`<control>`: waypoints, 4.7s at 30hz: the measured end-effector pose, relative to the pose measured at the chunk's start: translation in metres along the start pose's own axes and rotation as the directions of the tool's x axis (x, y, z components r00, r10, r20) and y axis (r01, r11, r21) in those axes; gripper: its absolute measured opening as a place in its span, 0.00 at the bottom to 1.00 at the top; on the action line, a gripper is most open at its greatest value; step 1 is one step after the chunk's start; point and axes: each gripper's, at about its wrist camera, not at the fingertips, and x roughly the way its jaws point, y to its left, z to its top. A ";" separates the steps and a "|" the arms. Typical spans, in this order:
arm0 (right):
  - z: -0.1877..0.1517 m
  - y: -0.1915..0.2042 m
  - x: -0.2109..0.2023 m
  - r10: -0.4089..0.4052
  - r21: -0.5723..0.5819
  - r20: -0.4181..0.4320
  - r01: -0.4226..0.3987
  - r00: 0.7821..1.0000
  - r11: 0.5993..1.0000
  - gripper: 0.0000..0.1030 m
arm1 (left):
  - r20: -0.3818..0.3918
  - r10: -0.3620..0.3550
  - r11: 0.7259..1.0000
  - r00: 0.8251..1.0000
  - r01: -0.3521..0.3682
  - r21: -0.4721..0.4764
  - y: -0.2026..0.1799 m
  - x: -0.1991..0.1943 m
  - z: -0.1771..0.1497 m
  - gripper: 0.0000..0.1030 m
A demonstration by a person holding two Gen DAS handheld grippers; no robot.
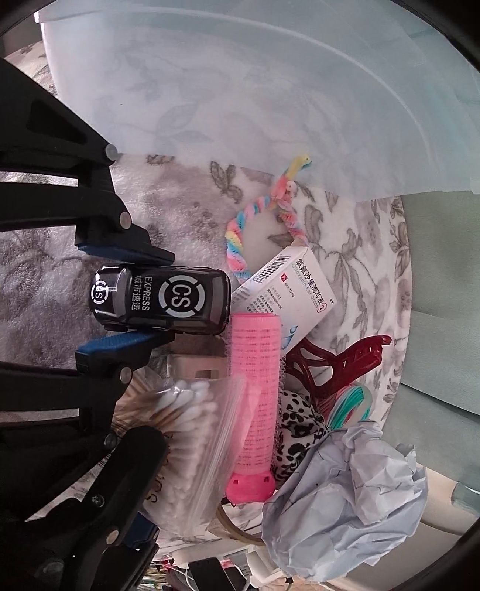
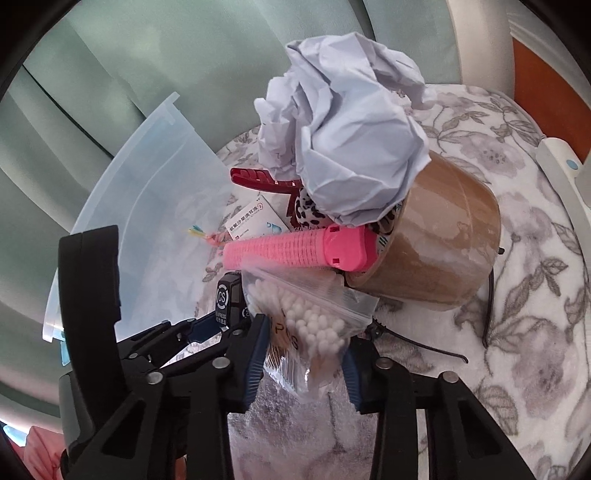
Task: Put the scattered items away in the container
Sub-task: 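Grasp the black toy car with the left tool while the right tool grasps the cotton swab bag, then carry the car and swab bag over the clear box and open both tools, then withdraw both tools from the box back toward the pile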
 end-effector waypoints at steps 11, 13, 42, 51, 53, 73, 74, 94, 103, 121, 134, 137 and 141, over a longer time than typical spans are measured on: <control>-0.005 0.012 -0.047 -0.024 -0.001 0.068 0.024 0.997 1.000 0.26 | 0.051 -0.050 0.999 0.997 0.050 0.004 -0.003 -0.045 -0.014 0.34; -0.007 0.017 -0.058 -0.029 -0.008 0.092 0.030 0.995 1.000 0.26 | 0.074 -0.060 0.998 0.995 0.060 0.008 -0.004 -0.059 -0.018 0.34; -0.001 0.162 -0.166 0.085 -0.264 0.341 0.009 0.936 0.964 0.26 | 0.447 -0.076 0.983 0.891 0.141 -0.116 0.084 -0.216 -0.019 0.34; 0.013 0.192 -0.112 0.133 -0.297 0.224 -0.063 0.966 0.953 0.26 | 0.425 0.007 0.964 0.905 0.108 -0.245 0.151 -0.205 -0.015 0.34; 0.016 0.198 -0.101 0.137 -0.306 0.201 -0.071 0.970 0.950 0.26 | 0.420 0.022 0.958 0.907 0.101 -0.269 0.164 -0.202 -0.015 0.34; 0.029 0.220 -0.035 0.091 -0.336 0.063 -0.065 0.994 0.940 0.29 | 0.380 0.038 0.939 0.924 0.097 -0.331 0.209 -0.174 -0.010 0.35; 0.029 0.220 -0.035 0.088 -0.335 0.064 -0.062 0.994 0.940 0.29 | 0.376 0.035 0.939 0.926 0.099 -0.331 0.209 -0.172 -0.010 0.39; 0.011 0.218 -0.073 0.071 -0.331 0.136 -0.022 0.988 0.943 0.66 | 0.381 0.020 0.940 0.924 0.112 -0.321 0.193 -0.199 -0.020 0.75; -0.003 0.205 -0.111 0.074 -0.327 0.211 -0.001 0.975 0.945 0.87 | 0.415 0.039 0.961 0.909 0.080 -0.265 0.165 -0.228 -0.031 0.82; -0.022 0.127 -0.186 0.088 -0.217 0.360 -0.008 0.929 0.976 1.00 | 0.487 0.036 0.995 0.873 0.014 -0.099 0.064 -0.265 -0.036 0.89; -0.028 0.052 -0.199 0.011 -0.084 0.397 0.024 0.918 0.996 1.00 | 0.441 -0.105 0.993 0.891 0.119 -0.003 -0.001 -0.229 -0.032 0.96; -0.028 0.041 -0.195 -0.003 -0.061 0.412 0.030 0.911 0.998 1.00 | 0.424 -0.131 0.990 0.896 0.144 0.000 -0.006 -0.216 -0.030 0.96; -0.024 0.030 -0.184 -0.019 -0.040 0.397 0.038 0.917 0.998 1.00 | 0.395 -0.146 0.988 0.907 0.156 0.009 -0.012 -0.198 -0.023 0.96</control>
